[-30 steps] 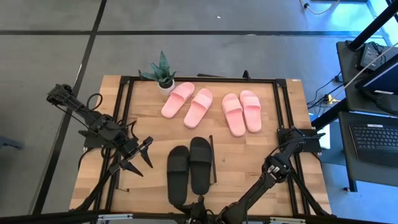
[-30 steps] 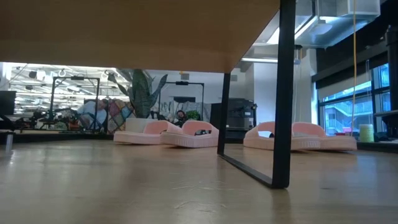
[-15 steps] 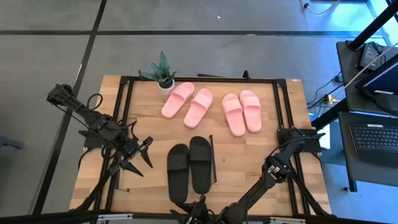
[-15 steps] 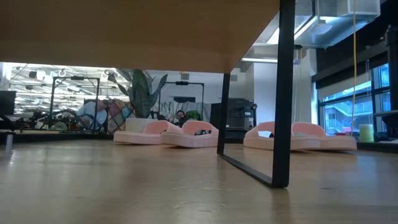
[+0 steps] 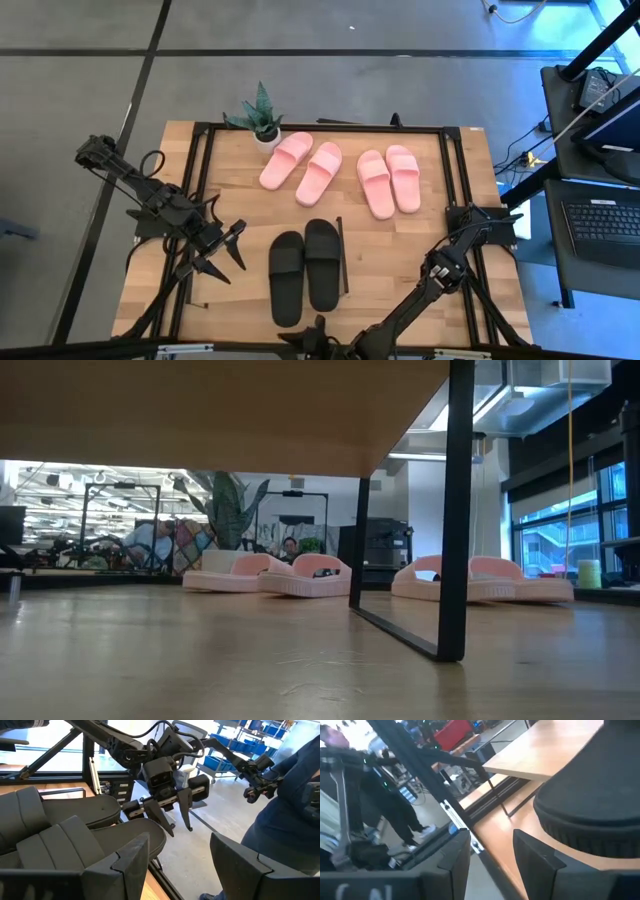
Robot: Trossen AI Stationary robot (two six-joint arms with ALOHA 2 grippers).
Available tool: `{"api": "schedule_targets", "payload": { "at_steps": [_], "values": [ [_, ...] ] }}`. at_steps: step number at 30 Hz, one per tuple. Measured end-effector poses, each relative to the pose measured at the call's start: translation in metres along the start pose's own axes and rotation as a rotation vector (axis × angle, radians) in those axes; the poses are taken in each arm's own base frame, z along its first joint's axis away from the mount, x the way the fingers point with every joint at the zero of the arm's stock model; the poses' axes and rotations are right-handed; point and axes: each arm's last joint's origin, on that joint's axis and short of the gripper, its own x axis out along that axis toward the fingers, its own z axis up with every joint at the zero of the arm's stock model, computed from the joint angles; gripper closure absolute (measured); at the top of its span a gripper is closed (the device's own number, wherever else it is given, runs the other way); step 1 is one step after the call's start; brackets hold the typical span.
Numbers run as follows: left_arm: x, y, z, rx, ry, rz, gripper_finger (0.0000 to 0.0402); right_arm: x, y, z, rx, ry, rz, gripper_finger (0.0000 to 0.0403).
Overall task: Pick and place slides into the shelf
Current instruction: Put the black slide on the shelf
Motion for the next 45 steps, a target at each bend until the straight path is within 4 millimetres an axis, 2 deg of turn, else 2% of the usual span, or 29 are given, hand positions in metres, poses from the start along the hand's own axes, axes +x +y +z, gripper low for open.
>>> {"api": "schedule_targets", "payload": {
  "at_steps": [4, 19, 25, 35, 40, 45],
  "values": [
    [0.0, 0.0, 0.0, 0.0, 0.0, 0.0, 0.0202, -0.002, -0.001, -0.002, -0.074, -0.002, -0.015, 0.0253],
    [0.0, 0.0, 0.0, 0.0, 0.0, 0.0, 0.0201, -0.002, -0.005, 0.0, -0.095, -0.079, -0.095, 0.0253],
    [0.0, 0.0, 0.0, 0.0, 0.0, 0.001, 0.0201, 0.004, -0.013, -0.002, -0.004, -0.048, -0.124, 0.0253],
    [0.0, 0.0, 0.0, 0.0, 0.0, 0.004, 0.0201, 0.004, -0.013, -0.001, 0.006, -0.061, -0.126, 0.0253],
    [0.0, 0.0, 0.0, 0.0, -0.001, 0.004, 0.0201, -0.004, -0.008, -0.003, -0.031, -0.063, -0.118, 0.0253],
    [0.0, 0.0, 0.0, 0.002, -0.001, 0.005, 0.0201, -0.015, -0.002, -0.002, -0.155, -0.12, -0.152, 0.0253]
  ]
}}
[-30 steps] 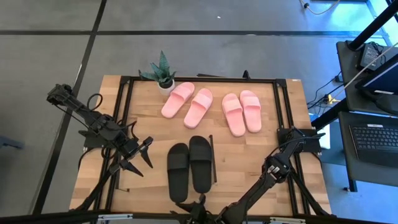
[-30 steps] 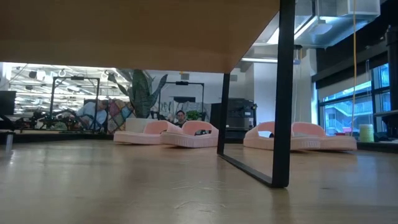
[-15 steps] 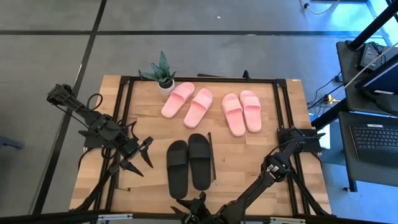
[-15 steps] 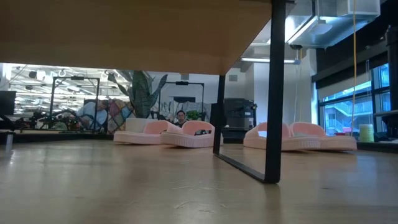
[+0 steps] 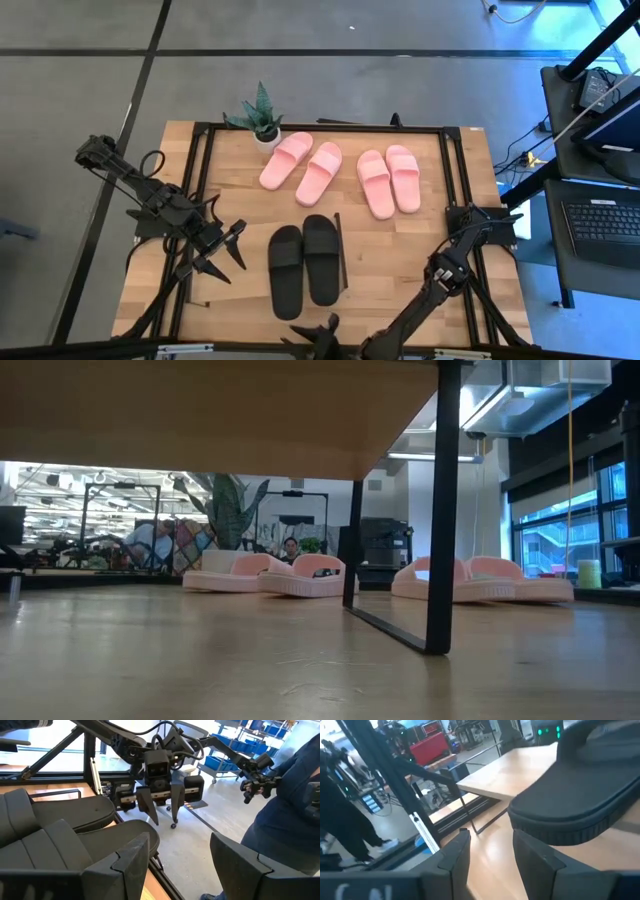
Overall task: Pick and place slides into the shelf
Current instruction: Put the black slide on the shelf
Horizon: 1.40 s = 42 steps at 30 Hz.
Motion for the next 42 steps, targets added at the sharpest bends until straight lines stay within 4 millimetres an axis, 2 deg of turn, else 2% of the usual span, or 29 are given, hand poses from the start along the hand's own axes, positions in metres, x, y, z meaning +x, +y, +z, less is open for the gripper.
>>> {"api": "schedule_targets", "payload": {
  "at_steps": [11, 19, 28, 42],
  "values": [
    [0.0, 0.0, 0.0, 0.0, 0.0, 0.0, 0.0201, -0.003, 0.0, 0.0, -0.095, -0.012, -0.01, 0.0253],
    [0.0, 0.0, 0.0, 0.0, 0.0, 0.0, 0.0201, 0.006, -0.004, 0.001, -0.117, -0.012, -0.032, 0.0253],
    [0.0, 0.0, 0.0, 0.0, 0.0, 0.0, 0.0201, 0.01, -0.007, 0.004, -0.127, -0.071, -0.098, 0.0253],
    [0.0, 0.0, -0.001, -0.001, 0.007, 0.002, 0.0202, 0.01, -0.006, 0.003, -0.084, -0.039, -0.062, 0.0253]
  ]
}}
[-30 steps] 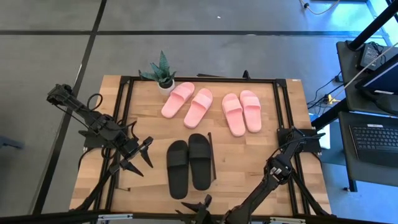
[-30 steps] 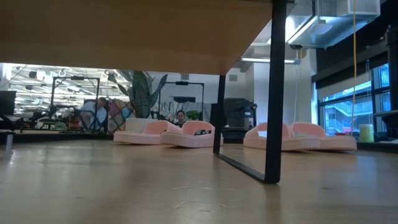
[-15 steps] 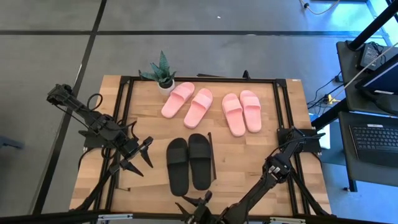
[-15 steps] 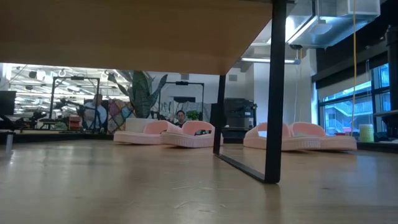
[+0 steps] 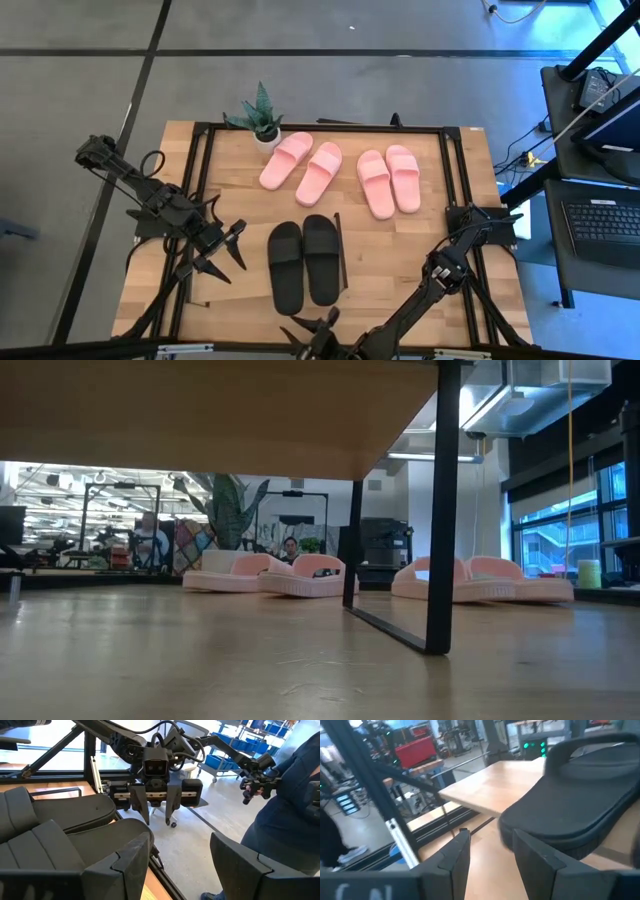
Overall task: Pick and place slides into the shelf
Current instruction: Put the black slide on the shelf
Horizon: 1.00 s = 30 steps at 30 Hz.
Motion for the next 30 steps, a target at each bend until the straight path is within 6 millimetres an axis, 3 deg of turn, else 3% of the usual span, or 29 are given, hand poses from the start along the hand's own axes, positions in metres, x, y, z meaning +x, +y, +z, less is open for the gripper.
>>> {"api": "schedule_targets", "payload": {
  "at_steps": [25, 30],
  "values": [
    [0.0, 0.001, -0.004, -0.006, 0.037, 0.01, 0.0202, 0.014, -0.008, -0.002, 0.026, 0.044, -0.016, 0.0253],
    [0.0, 0.001, -0.004, 0.001, 0.037, 0.01, 0.0202, -0.001, -0.003, -0.005, 0.086, 0.069, 0.025, 0.0253]
  ]
}}
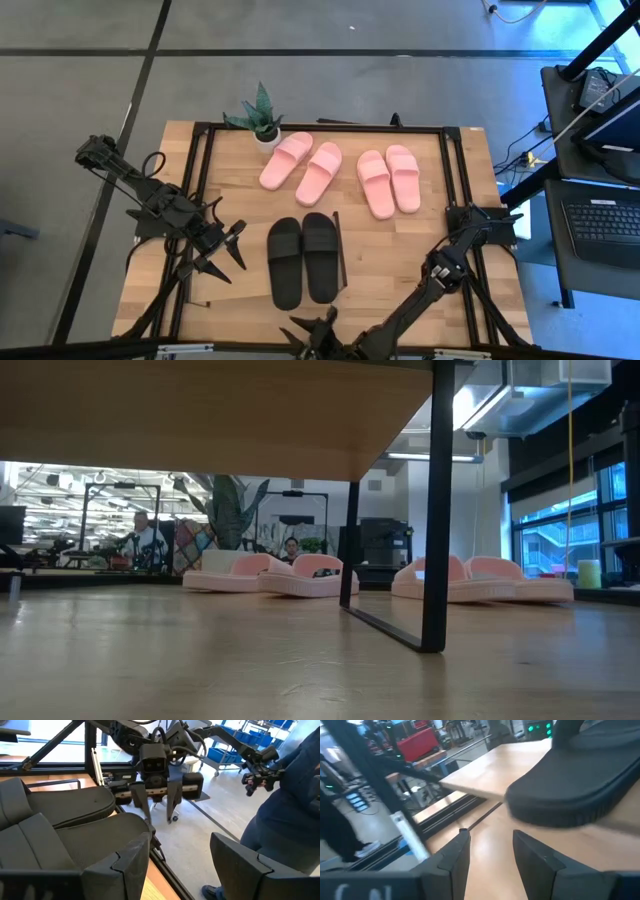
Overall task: Pick and place slides into the shelf
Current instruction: Put the black slide on the shelf
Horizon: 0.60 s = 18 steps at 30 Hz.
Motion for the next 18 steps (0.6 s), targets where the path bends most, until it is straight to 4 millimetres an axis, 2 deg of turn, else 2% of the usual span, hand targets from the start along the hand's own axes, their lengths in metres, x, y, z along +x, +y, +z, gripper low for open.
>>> {"api": "schedule_targets", "payload": {
  "at_steps": [2, 4, 7, 11, 14, 18],
  "values": [
    [0.0, 0.0, 0.0, 0.0, 0.0, 0.0, 0.0202, -0.014, 0.005, 0.005, 0.022, 0.009, 0.026, 0.0253],
    [0.0, 0.0, 0.0, 0.0, -0.001, 0.0, 0.0202, -0.029, 0.01, 0.017, 0.045, -0.002, 0.043, 0.0253],
    [0.0, 0.0, 0.002, 0.003, -0.016, -0.004, 0.0202, -0.05, 0.017, 0.049, 0.051, -0.061, 0.032, 0.0253],
    [0.0, 0.0, 0.003, 0.006, -0.04, 0.018, 0.0202, -0.064, 0.02, 0.092, -0.011, -0.079, 0.043, 0.0253],
    [0.0, 0.001, 0.004, 0.005, -0.053, 0.047, 0.0202, -0.07, 0.017, 0.12, -0.035, -0.073, 0.047, 0.0253],
    [0.0, 0.0, 0.004, -0.002, -0.056, 0.043, 0.0202, -0.082, 0.002, 0.154, 0.084, -0.015, 0.04, 0.0253]
  ]
}}
